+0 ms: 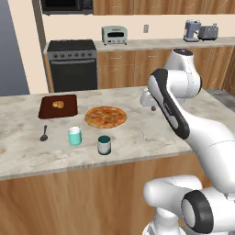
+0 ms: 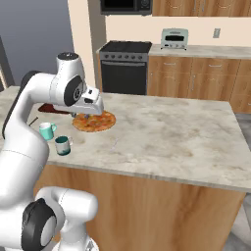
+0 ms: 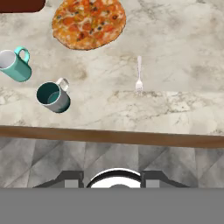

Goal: Take the pizza cutter from the drawer on the right and place it on the dining counter for cutting.

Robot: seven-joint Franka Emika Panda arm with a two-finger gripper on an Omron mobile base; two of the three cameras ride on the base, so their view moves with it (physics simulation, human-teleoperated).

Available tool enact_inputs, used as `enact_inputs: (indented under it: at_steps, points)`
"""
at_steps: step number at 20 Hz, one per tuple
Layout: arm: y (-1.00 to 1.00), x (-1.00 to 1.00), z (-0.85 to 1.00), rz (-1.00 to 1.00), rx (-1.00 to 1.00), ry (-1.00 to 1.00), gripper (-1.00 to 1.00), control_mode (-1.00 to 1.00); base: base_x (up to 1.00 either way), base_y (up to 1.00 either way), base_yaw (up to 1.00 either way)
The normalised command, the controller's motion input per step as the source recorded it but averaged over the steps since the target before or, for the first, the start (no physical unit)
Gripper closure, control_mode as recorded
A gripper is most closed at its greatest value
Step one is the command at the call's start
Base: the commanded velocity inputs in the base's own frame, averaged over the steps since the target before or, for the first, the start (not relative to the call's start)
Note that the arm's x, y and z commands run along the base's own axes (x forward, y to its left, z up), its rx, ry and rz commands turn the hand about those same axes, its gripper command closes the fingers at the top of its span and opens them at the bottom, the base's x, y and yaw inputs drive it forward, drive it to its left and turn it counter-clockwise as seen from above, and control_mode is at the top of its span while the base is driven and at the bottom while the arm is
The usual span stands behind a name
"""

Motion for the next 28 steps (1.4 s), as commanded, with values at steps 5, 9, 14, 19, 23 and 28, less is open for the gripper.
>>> enact_inputs:
  at_steps: [5, 9, 14, 19, 23, 28]
  points:
    - [-0.27, -0.21, 0.00, -0.01, 0.00, -0.02, -1.00, -1.00, 0.00, 0.00, 0.00]
    - [-0.57, -0.60, 0.00, -0.09, -0.03, -0.01, -1.00, -1.00, 0.00, 0.00, 0.00]
    - [-0.29, -0.59, 0.11, -0.11, -0.06, 0.00, -1.00, -1.00, 0.00, 0.00, 0.00]
    - [0.00, -0.66, 0.28, -0.03, -0.03, 0.00, -1.00, -1.00, 0.00, 0.00, 0.00]
    - [0.00, -0.53, 0.17, 0.00, 0.00, 0.00, -1.00, -1.00, 0.00, 0.00, 0.00]
    - [0.00, -0.15, 0.18, -0.01, 0.04, 0.00, -1.00, -1.00, 0.00, 0.00, 0.00]
